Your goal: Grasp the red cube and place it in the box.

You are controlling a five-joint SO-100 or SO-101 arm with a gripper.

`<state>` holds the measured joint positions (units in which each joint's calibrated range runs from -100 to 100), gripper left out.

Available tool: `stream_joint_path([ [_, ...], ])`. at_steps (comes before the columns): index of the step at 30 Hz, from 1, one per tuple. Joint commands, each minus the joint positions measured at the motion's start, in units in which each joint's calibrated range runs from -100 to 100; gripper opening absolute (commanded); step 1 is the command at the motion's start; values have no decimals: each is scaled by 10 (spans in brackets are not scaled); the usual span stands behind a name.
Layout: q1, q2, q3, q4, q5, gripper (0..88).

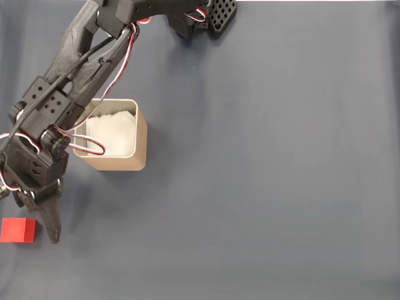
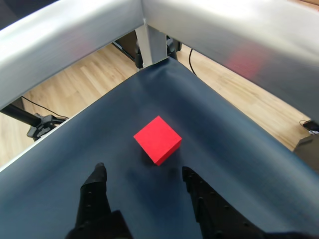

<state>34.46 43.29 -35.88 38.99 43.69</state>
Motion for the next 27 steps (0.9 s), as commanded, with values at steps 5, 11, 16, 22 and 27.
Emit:
stream_joint_path([
  [5,7,20,-59,-55,-3,398],
  [11,14,51,-96,-79,-8,402],
  [16,24,71,-107,-104,-7,413],
  [22,31,88,-112,-123,-5,419],
  [27,36,101,-119,-137,-3,423],
])
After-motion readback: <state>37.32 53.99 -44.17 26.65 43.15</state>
